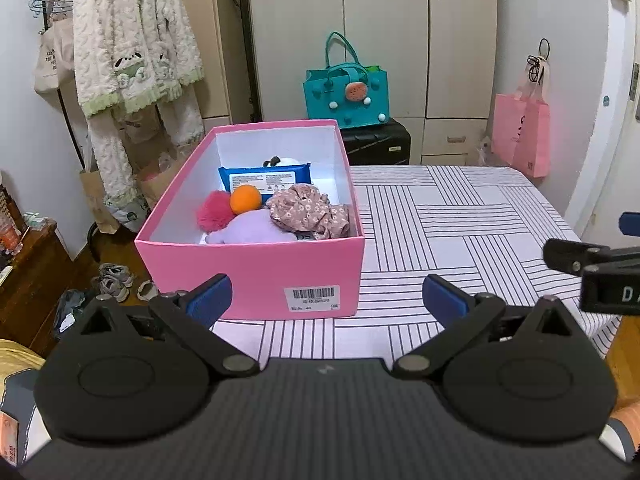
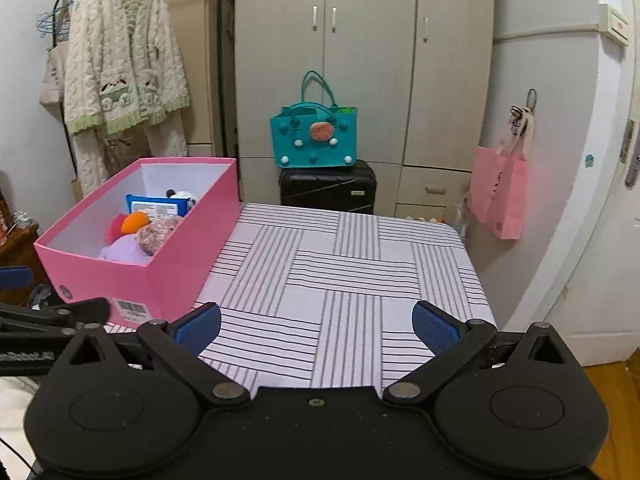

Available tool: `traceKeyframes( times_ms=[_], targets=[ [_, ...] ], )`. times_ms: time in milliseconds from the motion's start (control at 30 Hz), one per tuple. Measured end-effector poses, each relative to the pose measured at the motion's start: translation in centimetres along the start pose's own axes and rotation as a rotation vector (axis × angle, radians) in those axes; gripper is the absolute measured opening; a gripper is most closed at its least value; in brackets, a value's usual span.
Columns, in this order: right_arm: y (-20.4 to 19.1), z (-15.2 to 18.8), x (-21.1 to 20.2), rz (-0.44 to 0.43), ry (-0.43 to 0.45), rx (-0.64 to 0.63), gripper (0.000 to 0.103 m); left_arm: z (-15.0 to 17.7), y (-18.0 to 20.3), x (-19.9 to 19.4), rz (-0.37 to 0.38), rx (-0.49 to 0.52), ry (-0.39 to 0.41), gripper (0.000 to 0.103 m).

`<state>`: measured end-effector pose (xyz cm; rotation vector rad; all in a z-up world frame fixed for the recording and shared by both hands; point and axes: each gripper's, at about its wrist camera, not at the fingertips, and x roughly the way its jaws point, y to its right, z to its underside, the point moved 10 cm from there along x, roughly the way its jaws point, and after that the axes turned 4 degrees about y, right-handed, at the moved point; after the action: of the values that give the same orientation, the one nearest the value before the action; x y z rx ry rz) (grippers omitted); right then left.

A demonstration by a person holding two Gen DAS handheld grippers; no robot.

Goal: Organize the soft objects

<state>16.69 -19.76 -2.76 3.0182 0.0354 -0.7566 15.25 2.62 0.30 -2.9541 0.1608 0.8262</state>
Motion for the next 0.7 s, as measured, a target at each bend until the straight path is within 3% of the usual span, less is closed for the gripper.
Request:
traceKeyframes(
  times_ms=[300,700],
  targets=[
    [1.9,0.9,0.4,0.073,-0.001,0.008,0.103,0.0,-1.0,0.1,-0.027,-0.021,0.022,0.103],
    [1.7,0.9,-0.8,0.064,0.038,0.018,0.103,0.0,-1.4,-0.3,-0.049,-0.029,0.067,0.103]
  ],
)
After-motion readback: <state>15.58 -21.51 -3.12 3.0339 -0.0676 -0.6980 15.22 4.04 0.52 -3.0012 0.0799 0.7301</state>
